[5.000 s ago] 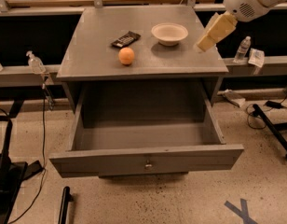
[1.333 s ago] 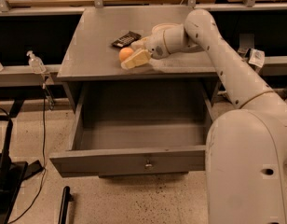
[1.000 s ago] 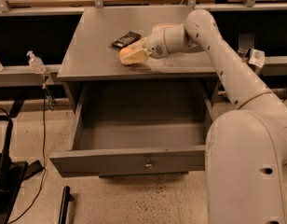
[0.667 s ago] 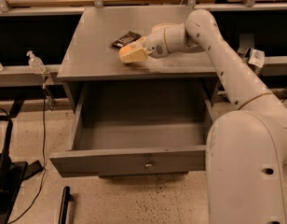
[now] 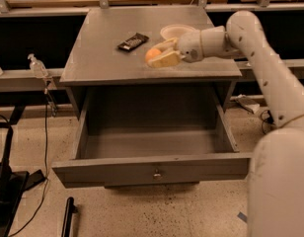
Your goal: Place orange into top drawer
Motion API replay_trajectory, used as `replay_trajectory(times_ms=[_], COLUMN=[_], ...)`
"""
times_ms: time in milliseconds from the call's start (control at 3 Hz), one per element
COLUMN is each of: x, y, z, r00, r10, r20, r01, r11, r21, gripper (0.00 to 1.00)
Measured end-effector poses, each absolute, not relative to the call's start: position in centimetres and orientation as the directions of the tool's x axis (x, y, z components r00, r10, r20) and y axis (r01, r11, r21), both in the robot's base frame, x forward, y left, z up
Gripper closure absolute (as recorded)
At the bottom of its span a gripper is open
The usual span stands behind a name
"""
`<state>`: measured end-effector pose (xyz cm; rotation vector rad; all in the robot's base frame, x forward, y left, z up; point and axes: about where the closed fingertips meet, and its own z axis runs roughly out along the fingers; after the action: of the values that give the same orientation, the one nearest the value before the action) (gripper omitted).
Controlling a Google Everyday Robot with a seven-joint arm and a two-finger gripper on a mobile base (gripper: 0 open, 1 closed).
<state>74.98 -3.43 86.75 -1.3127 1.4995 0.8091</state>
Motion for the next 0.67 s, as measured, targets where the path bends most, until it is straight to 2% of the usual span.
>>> replay_trajectory(times_ms=[667], x=[69.5], y=[-12.7], z=[83.5], r00=[0.074], r10=[-0.471], r20=[-0.879], r01=[-0.954], r11=[0.223], r21=[-0.200], gripper=[1.00])
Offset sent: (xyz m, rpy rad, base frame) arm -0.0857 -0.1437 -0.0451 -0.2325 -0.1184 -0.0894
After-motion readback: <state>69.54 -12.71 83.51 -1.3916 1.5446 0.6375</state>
